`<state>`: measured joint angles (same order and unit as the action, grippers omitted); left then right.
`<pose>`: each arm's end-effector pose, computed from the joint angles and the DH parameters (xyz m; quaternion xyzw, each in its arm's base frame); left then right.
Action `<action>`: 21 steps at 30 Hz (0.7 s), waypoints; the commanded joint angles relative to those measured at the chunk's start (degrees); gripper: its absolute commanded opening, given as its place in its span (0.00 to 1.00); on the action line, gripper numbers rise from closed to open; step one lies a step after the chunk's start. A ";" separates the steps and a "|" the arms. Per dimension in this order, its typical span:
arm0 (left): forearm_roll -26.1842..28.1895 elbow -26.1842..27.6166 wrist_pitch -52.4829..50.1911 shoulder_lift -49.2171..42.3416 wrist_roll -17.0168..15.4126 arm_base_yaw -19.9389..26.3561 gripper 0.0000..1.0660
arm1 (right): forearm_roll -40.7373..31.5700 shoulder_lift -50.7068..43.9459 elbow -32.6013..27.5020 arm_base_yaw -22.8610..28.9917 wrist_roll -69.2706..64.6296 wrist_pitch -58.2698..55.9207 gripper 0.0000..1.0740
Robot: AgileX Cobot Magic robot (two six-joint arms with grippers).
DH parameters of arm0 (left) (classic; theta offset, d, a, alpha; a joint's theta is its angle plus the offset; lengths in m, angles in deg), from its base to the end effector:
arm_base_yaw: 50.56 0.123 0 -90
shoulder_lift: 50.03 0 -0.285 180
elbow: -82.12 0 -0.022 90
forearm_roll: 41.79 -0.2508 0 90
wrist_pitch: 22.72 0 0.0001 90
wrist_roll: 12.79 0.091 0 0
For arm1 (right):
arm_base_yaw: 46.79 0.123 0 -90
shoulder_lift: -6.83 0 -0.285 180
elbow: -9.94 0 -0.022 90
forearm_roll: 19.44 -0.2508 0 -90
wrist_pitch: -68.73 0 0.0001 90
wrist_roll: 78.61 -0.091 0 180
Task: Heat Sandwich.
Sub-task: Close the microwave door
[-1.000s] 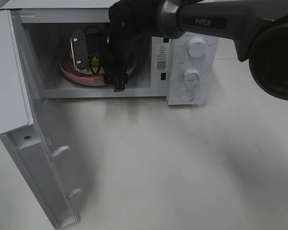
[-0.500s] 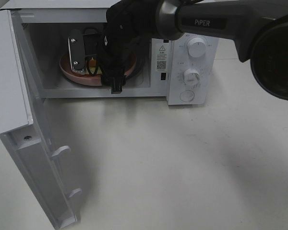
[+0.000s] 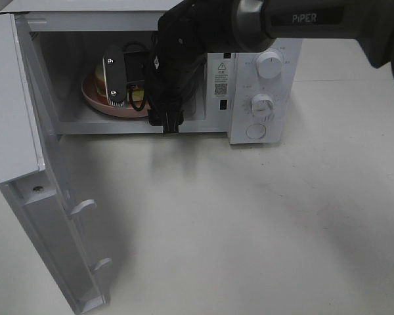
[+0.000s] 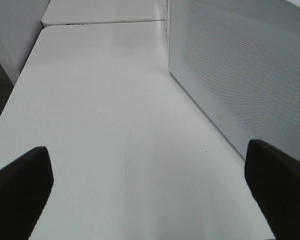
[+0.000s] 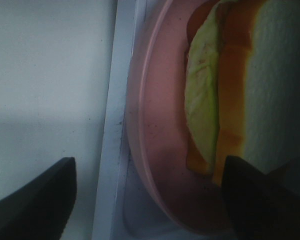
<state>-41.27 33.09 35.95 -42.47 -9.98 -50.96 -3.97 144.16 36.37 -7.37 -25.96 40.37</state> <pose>-0.0030 -0.0007 0.2780 0.0237 0.8443 0.0067 0.5354 0.4025 0.3159 0.1797 -0.7302 0.5810 -0.1402 0.3310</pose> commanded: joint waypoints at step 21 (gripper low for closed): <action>-0.17 -0.06 0.17 -1.60 -0.11 -0.11 0.99 | 2.29 -16.79 -22.17 0.74 -9.28 6.70 0.71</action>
<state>-41.27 33.09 35.95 -42.47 -9.98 -50.96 -1.74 129.09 15.51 -6.69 -33.87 46.27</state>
